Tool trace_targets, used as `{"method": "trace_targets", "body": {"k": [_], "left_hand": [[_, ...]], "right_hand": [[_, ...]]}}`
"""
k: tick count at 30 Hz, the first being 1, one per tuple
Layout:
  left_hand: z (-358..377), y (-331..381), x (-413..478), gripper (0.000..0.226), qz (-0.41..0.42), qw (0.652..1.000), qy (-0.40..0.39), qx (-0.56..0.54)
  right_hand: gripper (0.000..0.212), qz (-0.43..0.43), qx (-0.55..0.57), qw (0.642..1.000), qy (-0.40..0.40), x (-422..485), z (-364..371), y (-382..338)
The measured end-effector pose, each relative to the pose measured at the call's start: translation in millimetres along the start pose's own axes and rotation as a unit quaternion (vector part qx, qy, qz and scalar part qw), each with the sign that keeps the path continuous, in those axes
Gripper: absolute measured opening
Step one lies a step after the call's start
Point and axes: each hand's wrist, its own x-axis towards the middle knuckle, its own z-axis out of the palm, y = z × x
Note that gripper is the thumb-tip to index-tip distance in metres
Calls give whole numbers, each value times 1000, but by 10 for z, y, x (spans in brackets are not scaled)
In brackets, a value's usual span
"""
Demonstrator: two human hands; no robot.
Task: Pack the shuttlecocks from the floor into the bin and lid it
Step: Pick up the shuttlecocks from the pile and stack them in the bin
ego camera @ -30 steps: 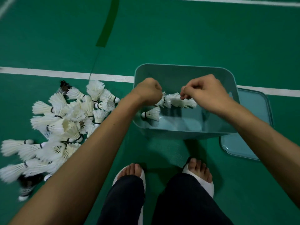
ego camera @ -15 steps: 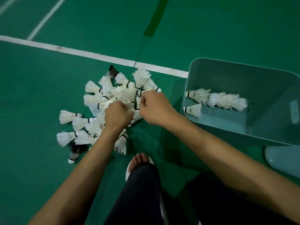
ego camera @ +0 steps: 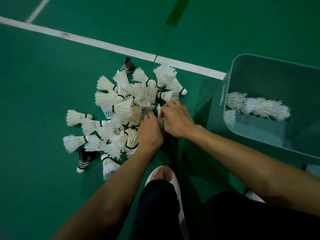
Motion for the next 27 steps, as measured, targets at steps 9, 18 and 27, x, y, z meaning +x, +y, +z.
{"method": "trace_targets", "body": {"k": [9, 18, 27], "left_hand": [[-198, -105, -147, 63, 53, 992, 21, -112], [-411, 210, 197, 60, 197, 975, -12, 103], [73, 302, 833, 75, 232, 949, -57, 204]], "right_hand": [[37, 121, 159, 969, 143, -301, -154, -182], [105, 157, -128, 977, 64, -566, -338, -209], [63, 114, -112, 987, 12, -376, -740, -229]]}}
